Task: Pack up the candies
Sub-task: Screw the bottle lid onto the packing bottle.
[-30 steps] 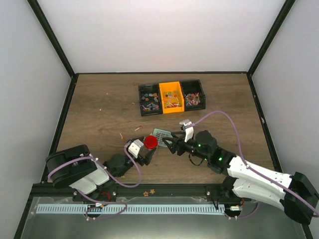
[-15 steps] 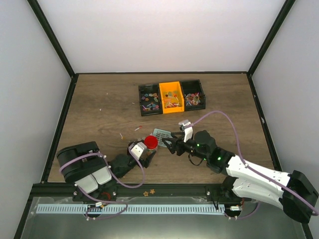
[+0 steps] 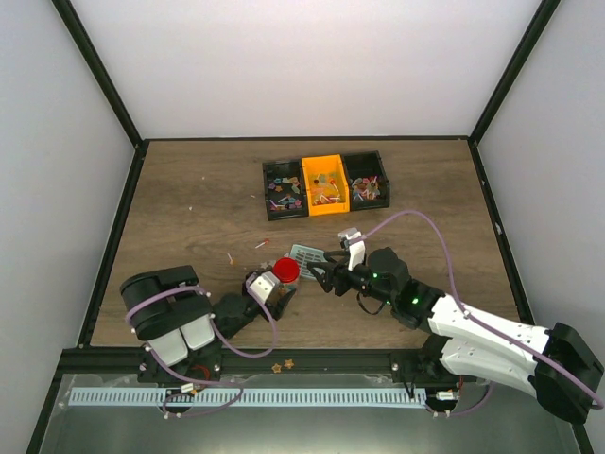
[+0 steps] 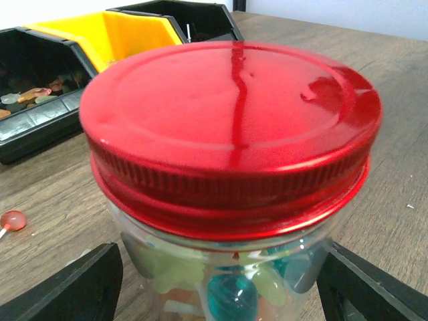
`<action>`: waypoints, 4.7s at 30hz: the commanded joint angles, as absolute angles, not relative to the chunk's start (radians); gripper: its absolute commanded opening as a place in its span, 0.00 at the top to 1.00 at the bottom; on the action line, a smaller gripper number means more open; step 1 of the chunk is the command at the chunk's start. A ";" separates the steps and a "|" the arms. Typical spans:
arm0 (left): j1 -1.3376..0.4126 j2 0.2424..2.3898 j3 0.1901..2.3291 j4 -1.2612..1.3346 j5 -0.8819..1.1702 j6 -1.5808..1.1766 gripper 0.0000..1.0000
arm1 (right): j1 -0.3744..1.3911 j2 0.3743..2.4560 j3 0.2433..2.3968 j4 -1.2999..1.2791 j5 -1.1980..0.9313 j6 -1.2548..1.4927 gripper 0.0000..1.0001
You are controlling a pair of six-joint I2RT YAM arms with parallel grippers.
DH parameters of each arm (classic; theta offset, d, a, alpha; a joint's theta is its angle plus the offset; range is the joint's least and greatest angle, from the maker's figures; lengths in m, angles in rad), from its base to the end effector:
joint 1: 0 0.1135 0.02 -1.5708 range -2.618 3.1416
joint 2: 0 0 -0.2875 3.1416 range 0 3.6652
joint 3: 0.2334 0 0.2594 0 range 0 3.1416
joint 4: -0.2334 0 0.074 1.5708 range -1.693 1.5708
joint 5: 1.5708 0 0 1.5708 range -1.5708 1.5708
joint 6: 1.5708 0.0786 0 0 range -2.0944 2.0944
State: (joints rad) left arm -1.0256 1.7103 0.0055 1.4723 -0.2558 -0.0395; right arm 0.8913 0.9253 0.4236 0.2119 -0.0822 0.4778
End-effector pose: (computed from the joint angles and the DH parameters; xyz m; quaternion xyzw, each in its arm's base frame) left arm 0.1372 -0.1878 0.1055 0.2985 0.7227 -0.2262 0.5808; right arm 0.1478 0.1932 0.2309 -0.1885 0.7790 0.4031 0.4417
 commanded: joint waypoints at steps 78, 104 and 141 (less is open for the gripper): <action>-0.991 1.803 -0.093 1.772 -0.067 -0.075 0.31 | 0.884 1.331 0.583 0.460 -0.213 0.486 0.63; -0.990 1.774 -0.118 1.772 -0.108 -0.070 0.31 | 0.884 1.318 0.505 0.535 -0.289 0.556 0.78; -0.991 1.804 -0.108 1.773 -0.096 -0.078 0.31 | 0.891 1.228 0.581 0.363 -0.217 0.534 0.91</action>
State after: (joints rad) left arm -0.9882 1.7660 0.0185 1.5433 -0.1223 -0.0463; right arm 0.8963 1.3022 0.5755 0.3702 -0.3092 0.5465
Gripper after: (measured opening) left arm 0.693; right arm 0.066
